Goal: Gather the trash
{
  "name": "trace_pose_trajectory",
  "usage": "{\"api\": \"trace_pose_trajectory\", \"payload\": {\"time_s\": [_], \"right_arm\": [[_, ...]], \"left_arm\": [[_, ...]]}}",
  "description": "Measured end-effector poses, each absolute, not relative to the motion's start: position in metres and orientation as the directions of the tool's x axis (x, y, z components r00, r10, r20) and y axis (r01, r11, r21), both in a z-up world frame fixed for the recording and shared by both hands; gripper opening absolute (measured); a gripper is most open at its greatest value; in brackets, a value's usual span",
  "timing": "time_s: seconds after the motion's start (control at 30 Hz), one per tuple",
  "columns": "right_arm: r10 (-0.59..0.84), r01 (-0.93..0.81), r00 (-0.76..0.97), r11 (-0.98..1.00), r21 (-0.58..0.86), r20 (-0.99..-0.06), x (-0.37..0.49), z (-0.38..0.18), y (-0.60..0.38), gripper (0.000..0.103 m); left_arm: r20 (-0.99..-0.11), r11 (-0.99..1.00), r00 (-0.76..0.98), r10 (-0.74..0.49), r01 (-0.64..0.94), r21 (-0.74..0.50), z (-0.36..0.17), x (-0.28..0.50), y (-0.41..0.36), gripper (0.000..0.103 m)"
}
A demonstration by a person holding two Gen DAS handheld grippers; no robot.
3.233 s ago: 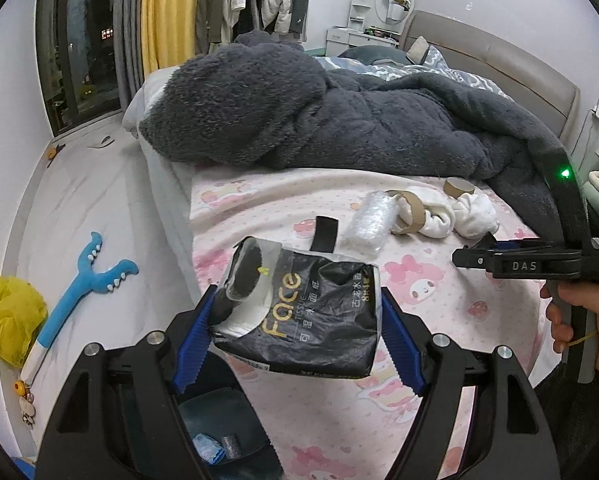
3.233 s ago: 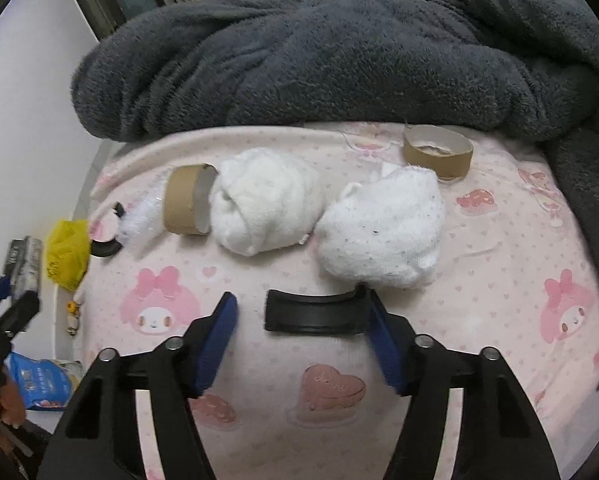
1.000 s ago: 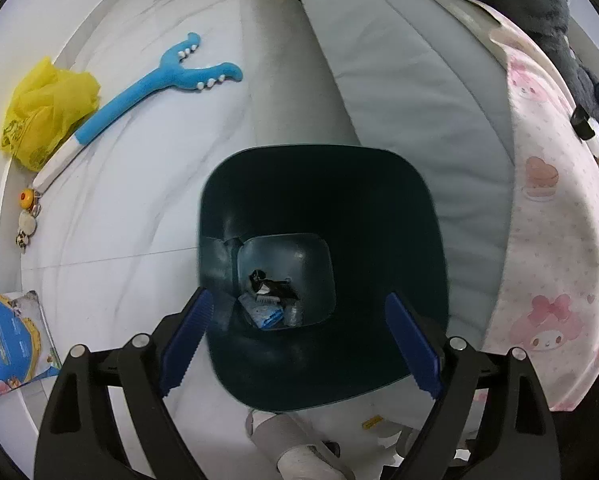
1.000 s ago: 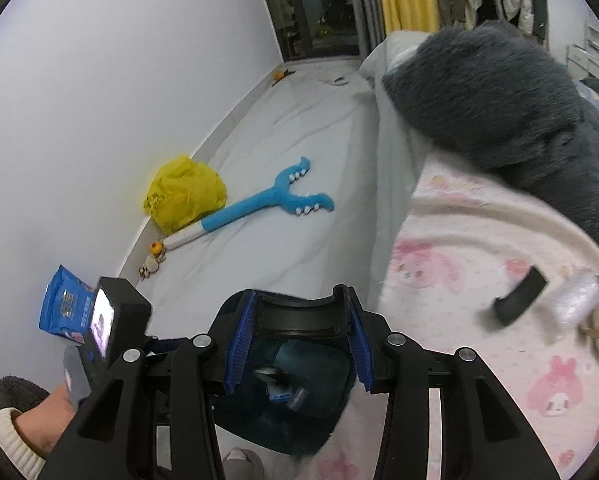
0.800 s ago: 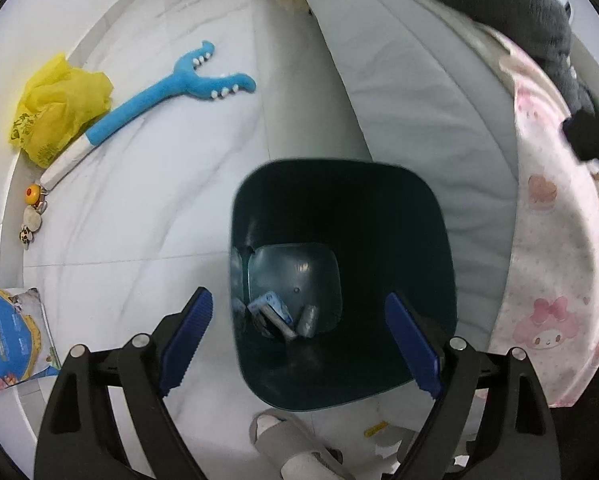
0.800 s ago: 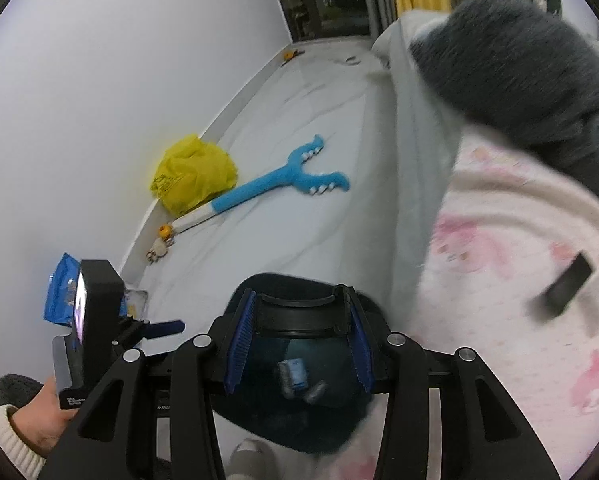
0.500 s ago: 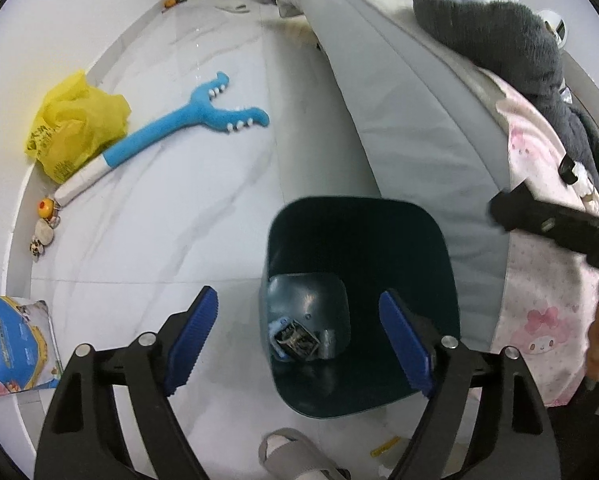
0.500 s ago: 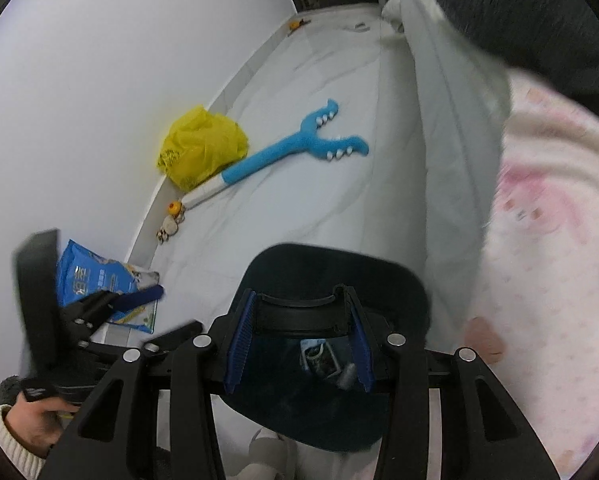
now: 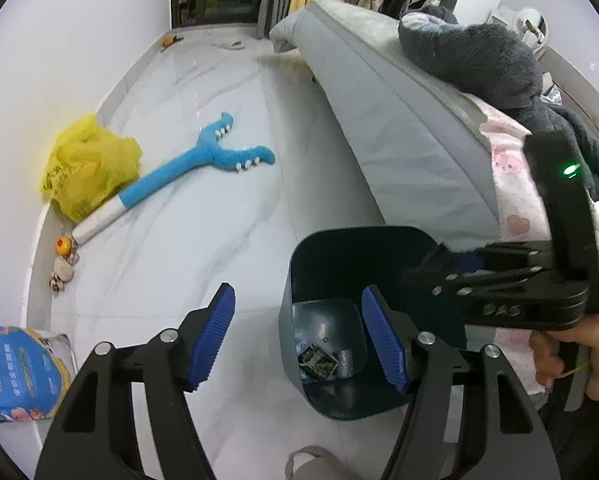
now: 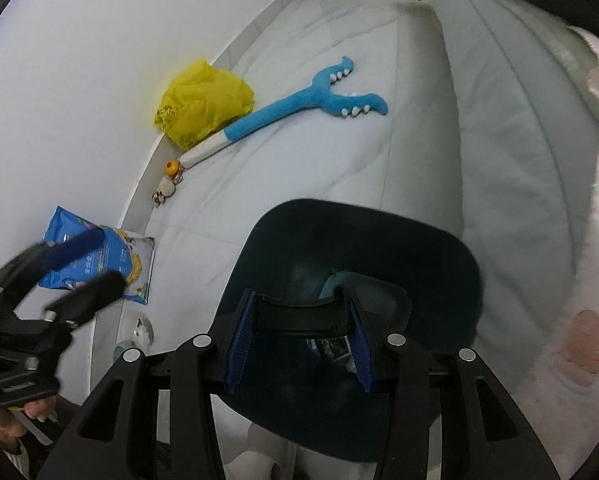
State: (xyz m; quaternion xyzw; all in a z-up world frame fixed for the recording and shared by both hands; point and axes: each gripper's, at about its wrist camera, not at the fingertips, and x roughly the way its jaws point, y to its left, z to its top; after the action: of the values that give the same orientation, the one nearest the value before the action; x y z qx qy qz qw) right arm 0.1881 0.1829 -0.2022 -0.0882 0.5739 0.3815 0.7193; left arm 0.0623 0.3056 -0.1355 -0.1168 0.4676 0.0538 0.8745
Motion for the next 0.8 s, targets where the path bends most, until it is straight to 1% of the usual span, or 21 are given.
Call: {"api": "trace_pose_trajectory", "payload": {"time_s": [0.03, 0.17, 0.23, 0.3, 0.33, 0.37, 0.43, 0.5, 0.57, 0.8], "right_arm": [[0.440, -0.651, 0.047, 0.694, 0.306, -0.897, 0.187, -0.205, 0.184, 0.045], [0.403, -0.651, 0.017, 0.699, 0.296, -0.915, 0.184, -0.219, 0.188, 0.045], [0.378, -0.653, -0.002, 0.701, 0.288, -0.926, 0.183, -0.227, 0.190, 0.046], [0.356, -0.657, -0.010, 0.703, 0.275, -0.935, 0.181, -0.232, 0.191, 0.047], [0.349, -0.657, -0.023, 0.701, 0.277, -0.937, 0.180, -0.235, 0.191, 0.050], [0.345, -0.657, -0.031, 0.700, 0.279, -0.938, 0.179, -0.236, 0.191, 0.057], [0.333, -0.662, -0.033, 0.699, 0.270, -0.942, 0.177, -0.238, 0.191, 0.065], [0.322, -0.660, -0.038, 0.703, 0.266, -0.946, 0.177, -0.238, 0.189, 0.066], [0.332, -0.655, -0.037, 0.704, 0.274, -0.942, 0.177, -0.234, 0.187, 0.071], [0.363, -0.671, -0.003, 0.690, 0.271, -0.932, 0.177, -0.208, 0.179, 0.081]], "left_arm": [[-0.825, 0.969, 0.565, -0.009, -0.199, -0.147, -0.132, 0.061, 0.305, 0.068], [-0.801, 0.976, 0.598, 0.012, -0.181, -0.120, -0.119, 0.059, 0.304, 0.059], [-0.784, 0.979, 0.621, 0.007, -0.164, -0.122, -0.112, 0.056, 0.302, 0.058], [-0.773, 0.984, 0.634, 0.026, -0.154, -0.093, -0.104, 0.056, 0.299, 0.057], [-0.770, 0.985, 0.637, 0.030, -0.150, -0.086, -0.101, 0.057, 0.297, 0.055], [-0.771, 0.986, 0.636, 0.038, -0.150, -0.075, -0.097, 0.058, 0.295, 0.055], [-0.775, 0.985, 0.629, 0.055, -0.160, -0.060, -0.092, 0.060, 0.294, 0.052], [-0.780, 0.983, 0.620, 0.083, -0.180, -0.038, -0.087, 0.061, 0.292, 0.050], [-0.777, 0.981, 0.624, 0.088, -0.189, -0.040, -0.081, 0.061, 0.291, 0.047], [-0.743, 0.981, 0.664, 0.084, -0.186, -0.056, -0.062, 0.058, 0.284, 0.047]]}}
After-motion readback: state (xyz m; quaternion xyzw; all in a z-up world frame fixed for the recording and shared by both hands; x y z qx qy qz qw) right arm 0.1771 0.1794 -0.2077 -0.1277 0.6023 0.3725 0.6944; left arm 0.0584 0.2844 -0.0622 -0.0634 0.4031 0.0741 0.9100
